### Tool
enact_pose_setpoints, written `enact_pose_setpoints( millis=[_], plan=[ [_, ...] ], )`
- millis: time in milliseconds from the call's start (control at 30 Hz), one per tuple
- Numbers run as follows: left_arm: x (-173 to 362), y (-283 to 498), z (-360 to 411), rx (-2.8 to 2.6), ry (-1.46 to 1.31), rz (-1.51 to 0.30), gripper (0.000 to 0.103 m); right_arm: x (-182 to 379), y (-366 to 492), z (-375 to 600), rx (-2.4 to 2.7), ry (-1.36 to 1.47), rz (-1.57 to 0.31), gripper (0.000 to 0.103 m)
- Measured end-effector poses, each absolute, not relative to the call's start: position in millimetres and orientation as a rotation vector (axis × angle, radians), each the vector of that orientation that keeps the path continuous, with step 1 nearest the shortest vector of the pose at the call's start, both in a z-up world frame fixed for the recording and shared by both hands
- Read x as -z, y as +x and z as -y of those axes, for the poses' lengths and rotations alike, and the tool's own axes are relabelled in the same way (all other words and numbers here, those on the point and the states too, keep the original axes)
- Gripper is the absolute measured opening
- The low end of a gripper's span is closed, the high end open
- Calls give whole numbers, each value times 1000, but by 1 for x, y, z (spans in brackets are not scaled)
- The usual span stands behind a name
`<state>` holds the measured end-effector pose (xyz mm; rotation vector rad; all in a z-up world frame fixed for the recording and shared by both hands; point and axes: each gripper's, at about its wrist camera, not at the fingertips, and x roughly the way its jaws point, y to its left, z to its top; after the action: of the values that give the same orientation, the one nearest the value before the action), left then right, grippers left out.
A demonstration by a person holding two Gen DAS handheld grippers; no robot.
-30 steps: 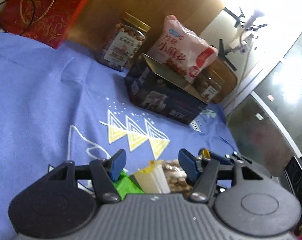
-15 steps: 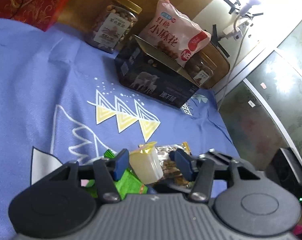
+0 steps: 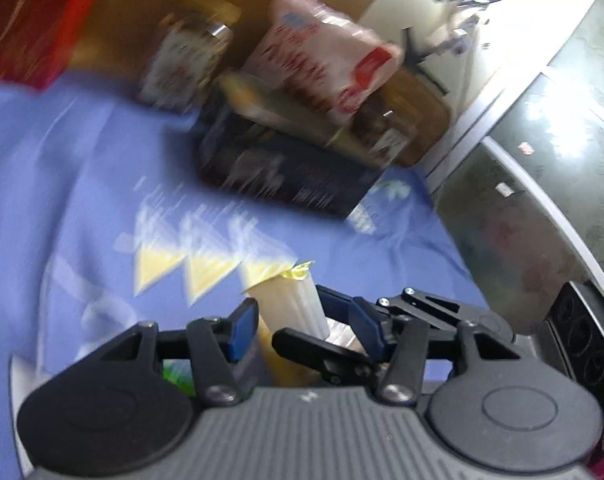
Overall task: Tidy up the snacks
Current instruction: 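Carry the white cup with the left gripper and release it into the tin, then grasp the clear nut bag with the left gripper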
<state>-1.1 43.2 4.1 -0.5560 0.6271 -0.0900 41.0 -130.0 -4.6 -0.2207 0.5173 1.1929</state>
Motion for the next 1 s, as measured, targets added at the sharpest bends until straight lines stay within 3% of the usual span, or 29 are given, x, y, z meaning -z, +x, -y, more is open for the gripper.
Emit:
enact_pose_setpoints(
  millis=[267,600,700,833,1000],
  plan=[
    [-57,104,-21,136,-389,-558,51,-26,102,138,-997,-205,-296,36],
    [-44,204,-22,110,-391,-613,53,-16,202,124,-846,-186,-313,34],
    [-36,204,-23,104,-389,-630,62,-11,206,123,-831,-193,-312,35],
    [-43,177,-21,140,-371,-605,66,-13,194,132,-845,-159,-313,48],
    [-48,111,-30,166,-374,-582,67,-10,164,168,-871,-71,-399,49]
  ],
)
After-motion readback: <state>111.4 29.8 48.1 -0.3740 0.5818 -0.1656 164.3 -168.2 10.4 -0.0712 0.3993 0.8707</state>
